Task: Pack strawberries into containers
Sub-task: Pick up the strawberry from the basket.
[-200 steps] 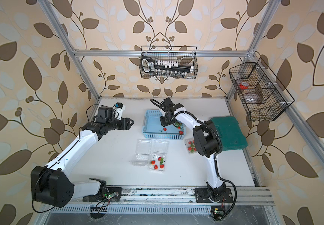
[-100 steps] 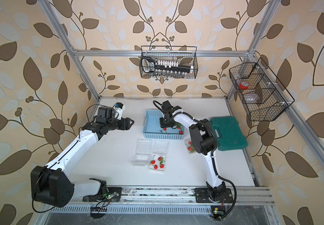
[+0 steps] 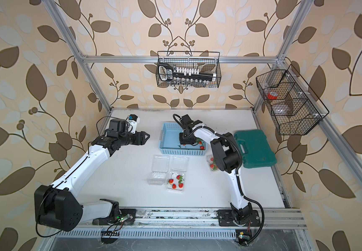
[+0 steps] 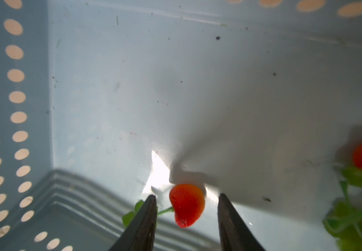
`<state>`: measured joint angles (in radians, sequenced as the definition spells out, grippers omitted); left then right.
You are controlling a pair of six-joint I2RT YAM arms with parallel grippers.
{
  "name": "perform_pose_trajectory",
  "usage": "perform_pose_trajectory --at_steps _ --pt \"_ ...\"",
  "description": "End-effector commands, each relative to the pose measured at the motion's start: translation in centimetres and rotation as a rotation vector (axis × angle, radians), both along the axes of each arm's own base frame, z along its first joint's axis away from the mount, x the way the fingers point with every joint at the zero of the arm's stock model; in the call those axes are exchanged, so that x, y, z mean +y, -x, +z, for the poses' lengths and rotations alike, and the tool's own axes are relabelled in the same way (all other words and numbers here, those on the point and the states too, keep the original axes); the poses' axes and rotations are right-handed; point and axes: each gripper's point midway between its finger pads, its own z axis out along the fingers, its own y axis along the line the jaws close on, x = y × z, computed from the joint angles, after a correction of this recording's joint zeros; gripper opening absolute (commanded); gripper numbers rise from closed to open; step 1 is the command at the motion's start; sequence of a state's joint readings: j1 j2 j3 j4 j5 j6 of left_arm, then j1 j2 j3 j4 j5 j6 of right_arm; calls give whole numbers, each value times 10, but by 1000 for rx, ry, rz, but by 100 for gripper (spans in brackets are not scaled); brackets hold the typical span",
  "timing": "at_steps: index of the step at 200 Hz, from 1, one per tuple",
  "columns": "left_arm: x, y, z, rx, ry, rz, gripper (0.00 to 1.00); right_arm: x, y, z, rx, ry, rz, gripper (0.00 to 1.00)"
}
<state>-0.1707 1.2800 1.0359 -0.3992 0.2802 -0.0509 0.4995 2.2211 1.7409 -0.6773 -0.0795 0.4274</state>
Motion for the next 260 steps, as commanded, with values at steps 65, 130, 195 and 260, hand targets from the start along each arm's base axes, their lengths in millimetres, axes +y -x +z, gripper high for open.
perform_pose_trajectory --at_steps 65,130,195,260 --pt "-2 4 12 -36 -2 -18 72 -4 12 -31 50 82 -1 37" --pt "-2 4 13 -41 -2 -18 72 1 -5 -3 -28 64 4 26" --pt "-2 5 13 -42 -3 -18 72 7 -14 46 -134 33 60 21" --pt "-2 4 13 -42 -2 -17 72 23 37 106 -231 17 168 21"
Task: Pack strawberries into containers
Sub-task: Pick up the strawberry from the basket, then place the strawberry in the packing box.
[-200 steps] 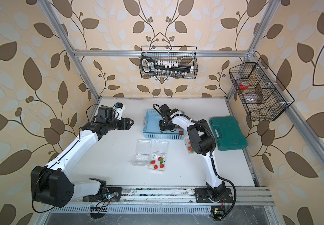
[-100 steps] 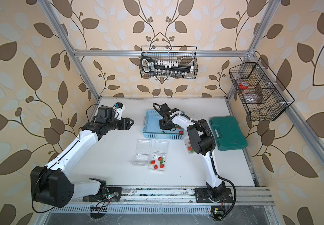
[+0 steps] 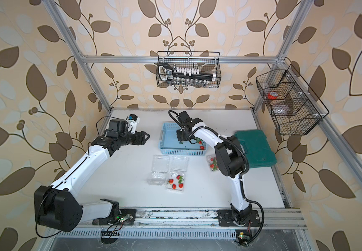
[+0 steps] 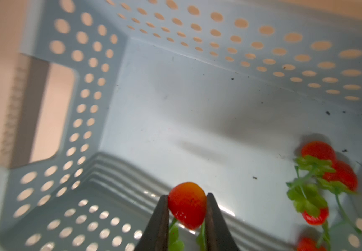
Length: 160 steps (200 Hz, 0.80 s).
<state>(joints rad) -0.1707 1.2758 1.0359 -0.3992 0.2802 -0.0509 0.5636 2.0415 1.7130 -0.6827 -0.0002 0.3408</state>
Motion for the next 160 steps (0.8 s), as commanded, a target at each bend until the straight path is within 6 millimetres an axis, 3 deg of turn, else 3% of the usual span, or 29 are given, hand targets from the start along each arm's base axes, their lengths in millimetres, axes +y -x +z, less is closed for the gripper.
perform_pose_trajectory --at_steps 1,18,38,74,90,115,136,160 --pt "-2 4 12 -39 -2 -16 72 7 28 28 -45 4 61 21" --pt "-2 4 12 -39 -3 -16 72 17 59 41 -56 -13 109 21" --pt "-2 4 13 -41 -3 -15 72 28 106 38 -34 -18 165 21" --pt "-1 4 14 -44 -2 -13 72 32 195 -4 94 3 214 21" --pt "-2 4 14 -43 0 -14 72 33 225 -26 147 14 227 21" --pt "-2 4 14 -44 2 -13 72 32 244 -49 190 36 228 22" --pt "-1 4 13 -46 0 -10 72 33 247 -55 209 43 221 24" --pt "-1 4 15 -49 1 -10 72 34 246 -61 211 68 228 34"
